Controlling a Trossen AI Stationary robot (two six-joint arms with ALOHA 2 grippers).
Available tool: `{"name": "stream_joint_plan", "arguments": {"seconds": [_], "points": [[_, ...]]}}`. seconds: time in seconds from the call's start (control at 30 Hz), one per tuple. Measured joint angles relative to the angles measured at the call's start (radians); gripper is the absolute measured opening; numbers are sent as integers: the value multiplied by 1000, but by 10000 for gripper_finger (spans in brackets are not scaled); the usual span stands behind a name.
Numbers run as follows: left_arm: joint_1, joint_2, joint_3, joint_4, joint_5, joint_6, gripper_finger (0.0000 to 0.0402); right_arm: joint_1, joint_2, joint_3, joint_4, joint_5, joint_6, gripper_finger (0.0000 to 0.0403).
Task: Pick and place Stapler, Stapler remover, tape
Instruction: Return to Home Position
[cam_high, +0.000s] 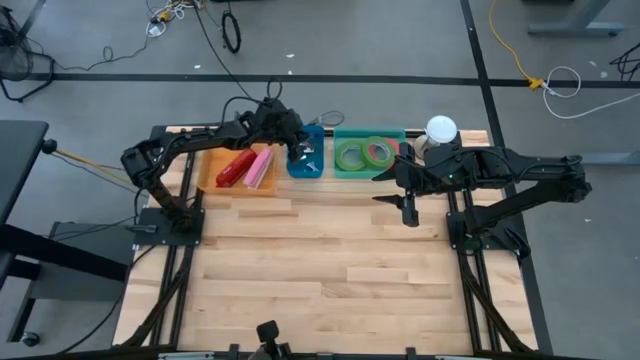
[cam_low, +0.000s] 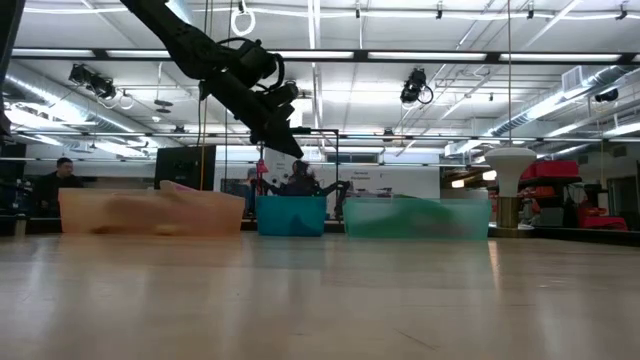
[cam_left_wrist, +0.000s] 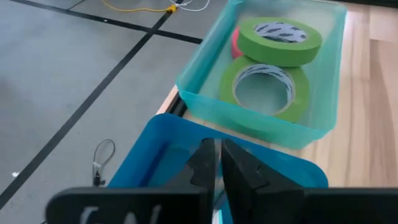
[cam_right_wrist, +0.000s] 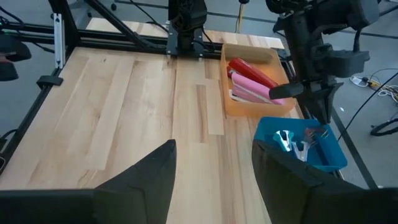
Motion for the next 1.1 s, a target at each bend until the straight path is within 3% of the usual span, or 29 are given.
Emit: {"name": "stream_joint_plan", "arguments": {"seconds": [0.33,0.5,0.8,1.1], "points": [[-21,0,0,-6,0,-12,130,0,0,0,0,0,0,210],[-60,-19,0,-12,0,-11,158,0,0,0,0,0,0,210],[-147,-111,0,-77,0,-47,138,0,-1,0,32,0,53,190],[-210,-172,2,-95,1,-65,106,0,-13,0,32,8,45,87]]}}
